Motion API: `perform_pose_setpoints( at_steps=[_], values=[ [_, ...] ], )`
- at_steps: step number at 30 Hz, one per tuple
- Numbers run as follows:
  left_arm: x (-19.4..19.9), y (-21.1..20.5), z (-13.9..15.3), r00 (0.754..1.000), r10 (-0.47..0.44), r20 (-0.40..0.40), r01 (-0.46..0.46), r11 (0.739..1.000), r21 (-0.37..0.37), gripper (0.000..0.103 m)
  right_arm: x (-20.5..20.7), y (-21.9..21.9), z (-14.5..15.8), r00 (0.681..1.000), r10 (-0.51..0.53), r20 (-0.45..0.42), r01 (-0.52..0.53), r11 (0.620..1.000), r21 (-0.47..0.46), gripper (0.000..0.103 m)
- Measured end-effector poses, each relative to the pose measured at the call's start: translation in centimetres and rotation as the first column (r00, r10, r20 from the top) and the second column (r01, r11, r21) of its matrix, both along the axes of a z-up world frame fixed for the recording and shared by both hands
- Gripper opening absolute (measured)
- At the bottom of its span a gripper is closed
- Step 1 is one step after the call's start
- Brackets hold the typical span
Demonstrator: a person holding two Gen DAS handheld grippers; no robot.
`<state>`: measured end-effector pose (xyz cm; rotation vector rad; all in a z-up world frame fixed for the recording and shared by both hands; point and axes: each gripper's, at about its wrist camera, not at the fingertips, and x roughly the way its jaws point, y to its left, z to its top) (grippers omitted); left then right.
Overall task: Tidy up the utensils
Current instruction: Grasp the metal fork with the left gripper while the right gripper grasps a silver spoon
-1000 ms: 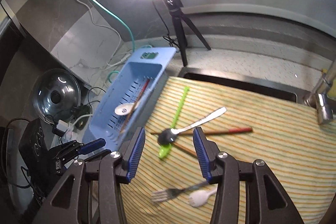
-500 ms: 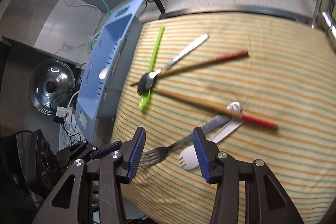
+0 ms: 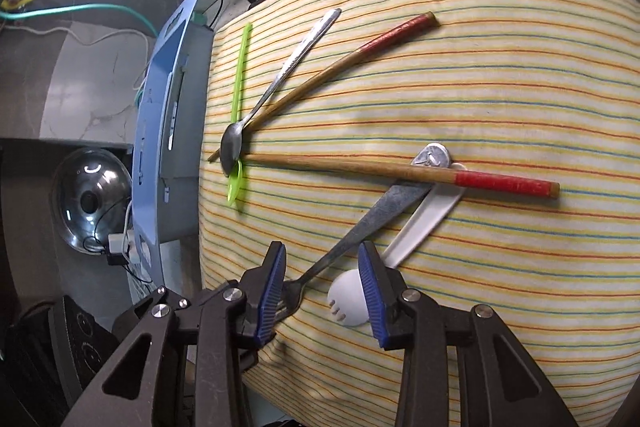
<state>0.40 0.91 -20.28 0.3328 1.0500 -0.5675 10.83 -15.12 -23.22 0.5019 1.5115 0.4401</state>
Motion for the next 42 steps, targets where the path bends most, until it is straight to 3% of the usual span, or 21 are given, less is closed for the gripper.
perform_pose_setpoints(
  at_steps=[3,10,15,28,32,42],
  values=[
    [0.0,-0.3,-0.3,1.000,-0.018,0.004,0.018,1.000,0.002,0.039,0.2,0.0,-0.6,0.999,-0.028,-0.015,0.028,1.000,0.003,0.034],
    [0.0,-0.5,-1.0,0.999,-0.031,0.009,0.031,1.000,-0.005,0.022,0.6,0.3,-0.8,0.998,-0.059,-0.018,0.058,0.998,-0.028,0.026],
    [0.3,-0.4,-0.9,0.999,-0.025,0.020,0.025,1.000,-0.011,0.022,1.0,0.2,-1.1,0.998,-0.064,-0.017,0.063,0.996,-0.058,0.013],
    [-0.3,-0.2,-1.1,1.000,-0.005,0.018,0.005,0.999,-0.042,0.022,0.7,-0.7,-2.0,0.987,-0.141,-0.072,0.143,0.989,0.026,0.010],
    [0.4,0.0,-0.9,1.000,0.007,0.007,-0.007,0.997,-0.079,0.022,0.6,-0.4,-1.7,0.988,-0.149,-0.051,0.149,0.989,0.015,0.011],
    [-0.6,0.5,0.0,1.000,0.010,0.026,-0.008,0.996,-0.086,0.022,-0.3,-0.3,-1.4,0.984,-0.170,-0.055,0.173,0.983,0.060,0.010]
  ],
)
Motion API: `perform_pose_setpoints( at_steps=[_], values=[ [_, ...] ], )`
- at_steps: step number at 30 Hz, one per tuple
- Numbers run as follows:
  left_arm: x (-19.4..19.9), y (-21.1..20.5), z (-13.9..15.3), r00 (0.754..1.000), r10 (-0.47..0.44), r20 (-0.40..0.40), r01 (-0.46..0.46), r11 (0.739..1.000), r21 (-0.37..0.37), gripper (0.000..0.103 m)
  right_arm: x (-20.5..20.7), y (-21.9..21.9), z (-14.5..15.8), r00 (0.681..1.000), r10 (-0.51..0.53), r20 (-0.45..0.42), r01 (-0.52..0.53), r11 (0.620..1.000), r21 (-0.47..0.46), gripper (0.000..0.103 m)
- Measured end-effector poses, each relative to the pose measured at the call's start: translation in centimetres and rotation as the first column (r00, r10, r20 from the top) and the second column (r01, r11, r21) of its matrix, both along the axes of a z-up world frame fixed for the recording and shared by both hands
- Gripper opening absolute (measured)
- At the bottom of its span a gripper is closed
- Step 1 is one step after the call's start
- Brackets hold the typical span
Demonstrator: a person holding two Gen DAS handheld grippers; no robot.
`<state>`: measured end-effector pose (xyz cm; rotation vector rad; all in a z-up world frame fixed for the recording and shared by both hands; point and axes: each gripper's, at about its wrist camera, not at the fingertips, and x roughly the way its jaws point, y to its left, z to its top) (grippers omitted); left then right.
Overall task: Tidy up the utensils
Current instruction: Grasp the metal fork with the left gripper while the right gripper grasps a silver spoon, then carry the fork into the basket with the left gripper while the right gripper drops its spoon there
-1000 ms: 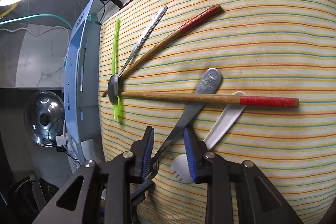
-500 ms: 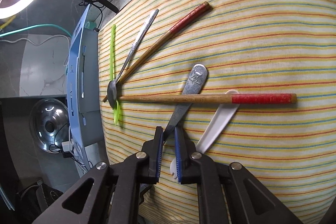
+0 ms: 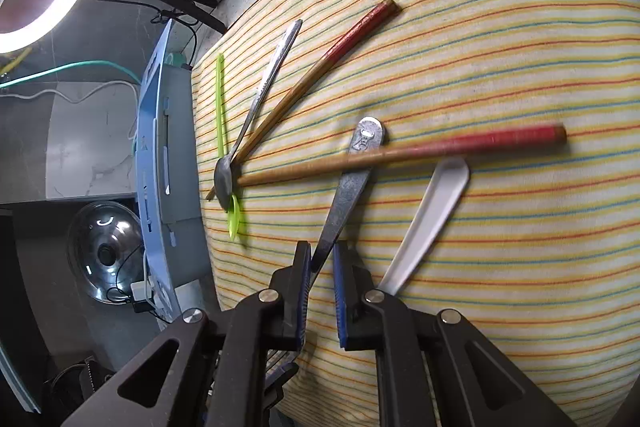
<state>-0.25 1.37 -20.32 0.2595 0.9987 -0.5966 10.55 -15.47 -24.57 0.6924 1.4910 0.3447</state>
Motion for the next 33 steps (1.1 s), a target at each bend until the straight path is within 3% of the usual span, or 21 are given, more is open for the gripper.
perform_pose_setpoints(
  at_steps=[16,25,33],
  values=[
    [-0.7,4.7,3.3,0.992,0.108,0.061,-0.104,0.993,-0.060,0.022,0.8,4.7,4.6,0.995,0.049,0.084,-0.056,0.995,0.080,0.006],
    [2.1,8.8,5.1,0.978,0.180,0.106,-0.174,0.983,-0.066,0.022,3.9,10.7,8.3,0.975,0.138,0.175,-0.151,0.986,0.065,0.005],
    [5.4,12.8,4.6,0.962,0.256,0.090,-0.249,0.965,-0.079,0.022,7.7,16.3,9.0,0.958,0.206,0.199,-0.217,0.976,0.034,0.005]
  ],
)
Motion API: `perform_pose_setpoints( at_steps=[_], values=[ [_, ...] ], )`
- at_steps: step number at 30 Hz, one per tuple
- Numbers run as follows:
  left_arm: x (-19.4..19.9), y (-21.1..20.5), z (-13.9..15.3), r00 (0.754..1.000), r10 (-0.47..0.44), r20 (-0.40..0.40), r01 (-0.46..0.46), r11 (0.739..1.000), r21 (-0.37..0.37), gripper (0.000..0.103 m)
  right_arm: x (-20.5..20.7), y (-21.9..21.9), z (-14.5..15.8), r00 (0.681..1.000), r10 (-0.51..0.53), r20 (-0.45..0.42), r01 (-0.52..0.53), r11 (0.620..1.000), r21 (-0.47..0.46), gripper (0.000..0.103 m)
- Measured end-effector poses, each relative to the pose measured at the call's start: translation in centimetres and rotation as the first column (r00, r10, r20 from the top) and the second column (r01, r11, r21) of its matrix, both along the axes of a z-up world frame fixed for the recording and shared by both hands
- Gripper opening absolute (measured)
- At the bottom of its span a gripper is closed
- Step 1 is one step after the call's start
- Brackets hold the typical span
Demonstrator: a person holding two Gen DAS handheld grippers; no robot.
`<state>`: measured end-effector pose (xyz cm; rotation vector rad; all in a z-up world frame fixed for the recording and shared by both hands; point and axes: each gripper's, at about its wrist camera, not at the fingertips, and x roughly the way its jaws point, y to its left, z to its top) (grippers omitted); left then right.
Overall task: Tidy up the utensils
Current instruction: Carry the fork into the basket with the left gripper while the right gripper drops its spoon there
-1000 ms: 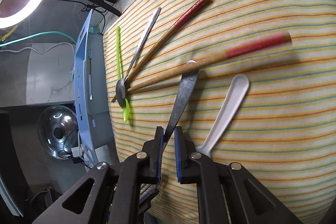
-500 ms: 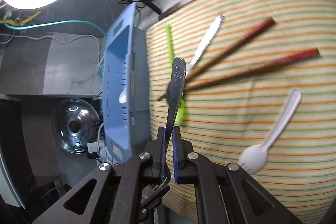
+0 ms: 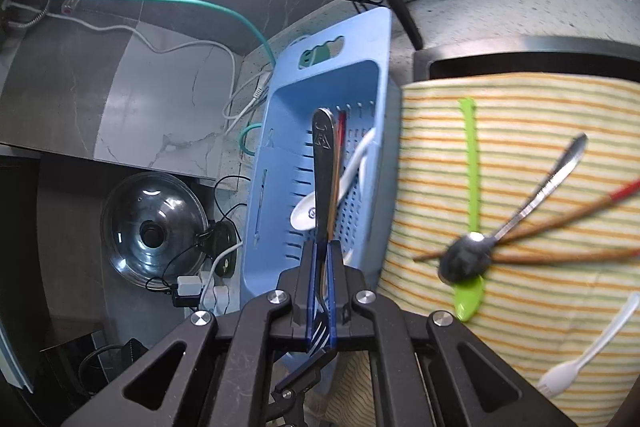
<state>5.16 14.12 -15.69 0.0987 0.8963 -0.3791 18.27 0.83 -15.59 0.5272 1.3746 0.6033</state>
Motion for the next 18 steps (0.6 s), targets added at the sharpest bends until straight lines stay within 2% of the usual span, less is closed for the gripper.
perform_pose_setpoints(
  at_steps=[6,14,15,16,18],
  values=[
    [1.1,1.5,-0.7,0.999,0.044,-0.013,-0.044,0.999,0.007,0.022,1.4,2.7,-0.8,1.000,0.028,0.010,-0.027,0.999,-0.027,0.005],
    [2.1,2.8,-1.0,0.993,0.113,-0.046,-0.113,0.994,0.002,0.023,1.9,3.6,-0.9,0.998,0.051,0.035,-0.048,0.996,-0.077,0.009],
    [2.3,3.1,-1.0,0.991,0.125,-0.055,-0.126,0.992,-0.013,0.026,1.9,3.6,-0.8,0.998,0.054,0.036,-0.051,0.996,-0.078,0.013],
    [2.4,3.3,-0.9,0.989,0.139,-0.056,-0.141,0.990,-0.017,0.030,1.9,3.5,-0.6,0.998,0.055,0.039,-0.051,0.996,-0.080,0.024],
    [2.5,3.6,-0.7,0.986,0.156,-0.052,-0.157,0.987,-0.016,0.032,1.7,3.3,-0.1,0.996,0.057,0.069,-0.050,0.995,-0.089,0.035]
  ],
)
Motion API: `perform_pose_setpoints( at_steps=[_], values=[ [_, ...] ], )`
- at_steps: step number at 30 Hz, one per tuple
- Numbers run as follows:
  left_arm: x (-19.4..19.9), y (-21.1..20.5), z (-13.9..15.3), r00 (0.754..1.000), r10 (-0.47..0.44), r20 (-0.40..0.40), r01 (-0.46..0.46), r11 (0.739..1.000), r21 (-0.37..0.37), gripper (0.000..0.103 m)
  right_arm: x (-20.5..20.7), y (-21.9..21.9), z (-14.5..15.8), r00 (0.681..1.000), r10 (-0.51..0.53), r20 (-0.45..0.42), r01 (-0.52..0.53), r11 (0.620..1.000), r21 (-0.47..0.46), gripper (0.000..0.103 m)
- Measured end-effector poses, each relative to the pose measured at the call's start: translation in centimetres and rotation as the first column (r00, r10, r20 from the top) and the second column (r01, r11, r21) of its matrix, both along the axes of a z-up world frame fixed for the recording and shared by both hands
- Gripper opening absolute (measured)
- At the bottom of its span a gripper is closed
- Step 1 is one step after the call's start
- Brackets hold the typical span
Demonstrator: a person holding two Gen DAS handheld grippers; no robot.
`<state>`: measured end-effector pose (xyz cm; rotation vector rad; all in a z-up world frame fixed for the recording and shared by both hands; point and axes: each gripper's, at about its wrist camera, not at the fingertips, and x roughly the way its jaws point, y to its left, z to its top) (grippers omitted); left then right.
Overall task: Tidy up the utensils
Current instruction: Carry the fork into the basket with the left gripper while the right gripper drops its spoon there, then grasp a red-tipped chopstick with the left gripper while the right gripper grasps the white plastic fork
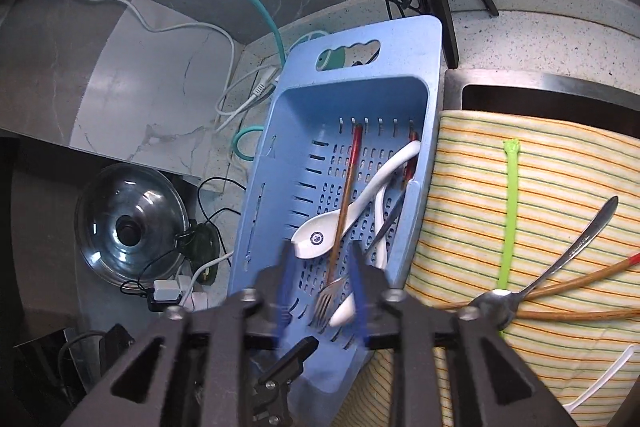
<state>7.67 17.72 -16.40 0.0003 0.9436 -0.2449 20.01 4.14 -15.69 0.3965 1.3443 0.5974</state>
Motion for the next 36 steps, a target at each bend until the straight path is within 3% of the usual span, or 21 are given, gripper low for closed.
perform_pose_setpoints(
  at_steps=[10,21,29,36],
  values=[
    [-1.3,-0.8,1.6,0.999,0.000,0.039,0.000,1.000,0.006,0.033,-2.3,-2.9,2.8,0.990,0.049,0.132,-0.042,0.998,-0.056,0.036],
    [-3.6,-5.8,3.8,0.992,-0.068,0.103,0.068,0.998,0.004,0.033,-6.1,-14.4,5.6,0.962,-0.021,0.271,0.064,0.986,-0.154,0.036],
    [-4.4,-11.0,3.4,0.989,-0.111,0.101,0.109,0.994,0.019,0.033,-8.2,-21.2,4.8,0.970,-0.031,0.240,0.090,0.967,-0.238,0.037],
    [-4.8,-15.3,2.7,0.980,-0.179,0.082,0.173,0.982,0.070,0.033,-10.2,-25.3,2.5,0.986,-0.071,0.148,0.098,0.977,-0.187,0.037]
  ],
)
